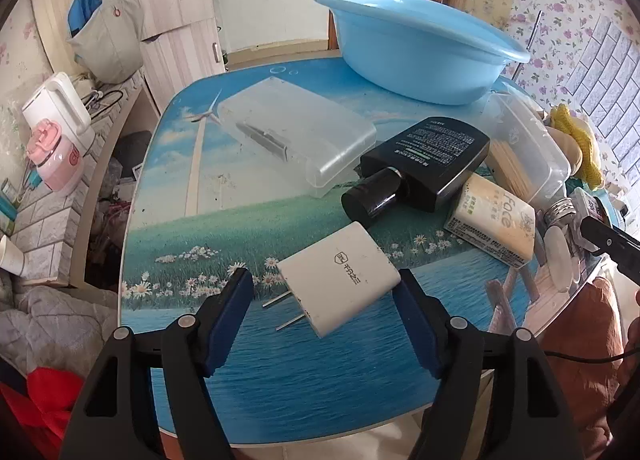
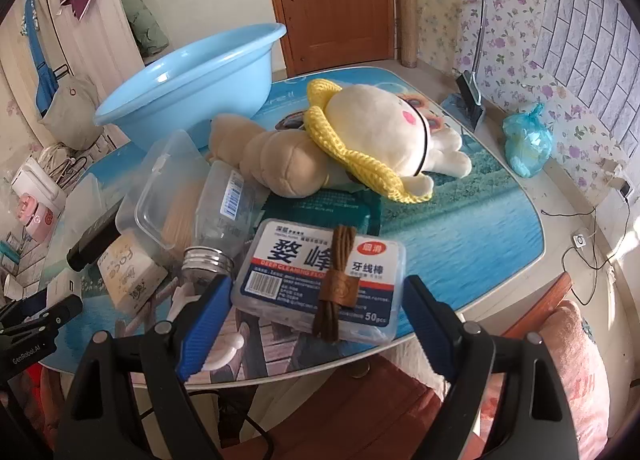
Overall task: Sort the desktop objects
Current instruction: 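Grasp the white charger plug with the left gripper while the right holds the floss box, then carry both items over the blue basin and open both grippers to drop them, then withdraw both grippers from the basin back over the table clutter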
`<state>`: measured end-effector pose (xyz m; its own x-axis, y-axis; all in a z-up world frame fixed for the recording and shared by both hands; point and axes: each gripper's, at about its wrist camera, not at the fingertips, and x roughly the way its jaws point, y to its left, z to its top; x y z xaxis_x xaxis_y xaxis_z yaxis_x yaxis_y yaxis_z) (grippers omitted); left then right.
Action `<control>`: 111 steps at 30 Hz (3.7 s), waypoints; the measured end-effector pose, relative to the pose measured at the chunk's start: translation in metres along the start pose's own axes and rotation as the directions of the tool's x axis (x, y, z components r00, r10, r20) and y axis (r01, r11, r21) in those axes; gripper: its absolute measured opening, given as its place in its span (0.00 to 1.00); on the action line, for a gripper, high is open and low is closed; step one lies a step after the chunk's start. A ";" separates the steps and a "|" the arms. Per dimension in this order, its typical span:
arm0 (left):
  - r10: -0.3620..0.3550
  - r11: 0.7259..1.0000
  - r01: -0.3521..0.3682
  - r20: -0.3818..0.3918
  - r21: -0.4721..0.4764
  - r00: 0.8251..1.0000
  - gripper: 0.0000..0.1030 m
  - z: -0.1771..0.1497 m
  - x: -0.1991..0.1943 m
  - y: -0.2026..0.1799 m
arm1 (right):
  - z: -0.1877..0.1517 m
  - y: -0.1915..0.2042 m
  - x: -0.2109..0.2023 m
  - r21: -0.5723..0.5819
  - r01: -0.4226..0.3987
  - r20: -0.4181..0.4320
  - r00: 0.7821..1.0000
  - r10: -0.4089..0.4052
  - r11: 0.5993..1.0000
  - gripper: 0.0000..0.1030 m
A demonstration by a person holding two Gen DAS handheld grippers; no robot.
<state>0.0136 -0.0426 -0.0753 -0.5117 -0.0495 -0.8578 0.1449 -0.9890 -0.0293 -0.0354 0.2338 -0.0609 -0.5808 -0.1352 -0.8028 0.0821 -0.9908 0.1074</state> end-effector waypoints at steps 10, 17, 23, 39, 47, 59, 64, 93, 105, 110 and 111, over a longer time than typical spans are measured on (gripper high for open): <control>-0.026 0.999 0.025 0.022 0.025 0.999 0.61 -0.001 -0.004 -0.006 | 0.000 -0.002 -0.009 -0.028 -0.001 0.064 0.998 0.003 1.000 0.81; -0.043 0.999 0.040 0.092 0.036 0.995 0.60 0.012 -0.025 -0.005 | 0.011 0.000 -0.029 -0.034 -0.044 0.147 0.988 0.048 0.998 0.81; -0.042 0.999 0.040 0.066 0.036 0.997 0.38 0.017 -0.017 -0.001 | 0.010 0.004 -0.019 -0.042 -0.064 0.104 0.992 0.068 0.997 0.81; -0.070 0.991 0.063 0.059 0.114 0.996 0.78 0.004 0.007 -0.010 | 0.007 0.002 -0.026 -0.025 -0.076 0.128 0.989 0.078 0.997 0.81; -0.131 0.988 0.120 0.118 0.100 0.984 0.61 0.011 -0.008 0.000 | 0.012 0.007 -0.037 -0.045 -0.117 0.165 0.979 0.123 0.992 0.81; -0.204 0.978 0.185 0.258 0.097 0.944 0.61 0.073 -0.058 0.000 | 0.055 0.043 -0.057 -0.151 -0.184 0.228 0.950 0.215 0.971 0.81; -0.227 0.973 0.202 0.286 0.113 0.931 0.61 0.107 -0.054 -0.010 | 0.085 0.061 -0.047 -0.195 -0.205 0.235 0.940 0.248 0.959 0.81; -0.252 0.966 0.229 0.243 0.118 0.937 0.87 0.160 0.002 -0.022 | 0.131 0.087 0.011 -0.256 -0.223 0.142 0.954 0.265 0.941 0.82; -0.181 0.983 0.171 0.248 0.062 0.952 1.00 0.107 -0.016 -0.006 | 0.087 0.053 -0.029 -0.146 -0.239 0.202 0.943 0.265 0.960 0.82; -0.163 0.986 0.149 0.257 0.072 0.953 1.00 0.099 -0.027 -0.012 | 0.071 0.039 -0.038 -0.109 -0.225 0.207 0.948 0.243 0.968 0.82; -0.171 0.985 0.158 0.263 0.070 0.950 1.00 0.097 -0.029 -0.012 | 0.067 0.038 -0.040 -0.110 -0.211 0.215 0.949 0.230 0.971 0.82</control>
<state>-0.0558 -0.0429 -0.0001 -0.7331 0.0858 -0.6747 0.0026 -0.9917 -0.1289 -0.0632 0.2010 0.0147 -0.7064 -0.3573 -0.6110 0.2910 -0.9335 0.2094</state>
